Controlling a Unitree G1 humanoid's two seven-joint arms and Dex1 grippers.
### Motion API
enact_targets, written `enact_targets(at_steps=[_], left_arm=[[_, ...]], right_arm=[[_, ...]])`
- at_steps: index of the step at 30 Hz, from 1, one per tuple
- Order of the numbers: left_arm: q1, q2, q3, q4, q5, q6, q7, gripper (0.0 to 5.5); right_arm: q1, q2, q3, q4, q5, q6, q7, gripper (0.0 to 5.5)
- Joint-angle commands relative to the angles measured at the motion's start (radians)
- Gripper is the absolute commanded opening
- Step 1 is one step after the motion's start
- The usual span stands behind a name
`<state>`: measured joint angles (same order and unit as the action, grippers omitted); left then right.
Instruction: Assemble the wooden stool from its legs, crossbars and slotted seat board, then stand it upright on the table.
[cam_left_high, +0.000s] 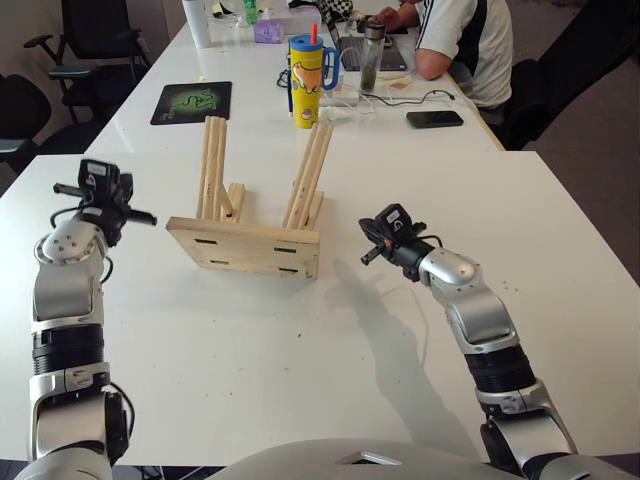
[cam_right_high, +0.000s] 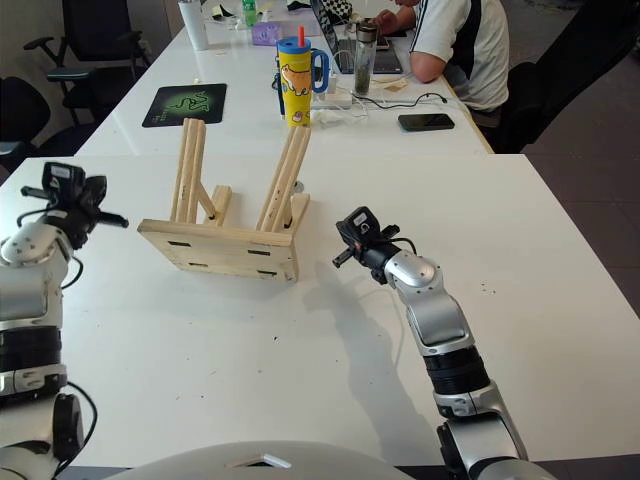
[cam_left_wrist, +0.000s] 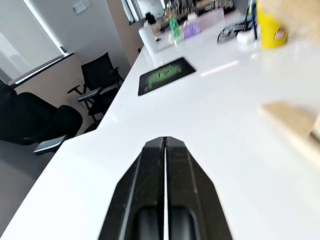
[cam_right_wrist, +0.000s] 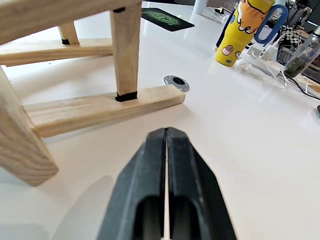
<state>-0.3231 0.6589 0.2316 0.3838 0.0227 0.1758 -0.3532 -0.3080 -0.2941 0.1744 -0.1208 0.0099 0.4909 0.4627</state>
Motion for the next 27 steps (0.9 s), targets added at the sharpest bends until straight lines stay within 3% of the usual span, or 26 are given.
enact_targets(at_steps=[1,9,19,27], left_arm=[[0.049,0.025,-0.079,0.097,0.040,-0.212,-0.081,0.02],[0.078,-0.083,-0.205,0.032,0.007,-0.315,-0.193,0.02],[0.116,-0.159,-0.233,-0.148,-0.006,-0.221,-0.173,0.02],[0.137,-0.200,-0.250,-0.164,0.011,-0.171,-0.133,0.02]], right_arm=[[-0.001,0.004,0.010,-0.013,0.004,0.020,0.001,0.00],[0.014,0.034,-0.013,0.020,-0.014,0.030,-0.075,0.00],[0.060,0.005,-0.036,0.160,-0.007,-0.093,-0.074,0.00],[0.059,0.016,-0.008,0.189,-0.012,-0.163,-0.035,0.00]])
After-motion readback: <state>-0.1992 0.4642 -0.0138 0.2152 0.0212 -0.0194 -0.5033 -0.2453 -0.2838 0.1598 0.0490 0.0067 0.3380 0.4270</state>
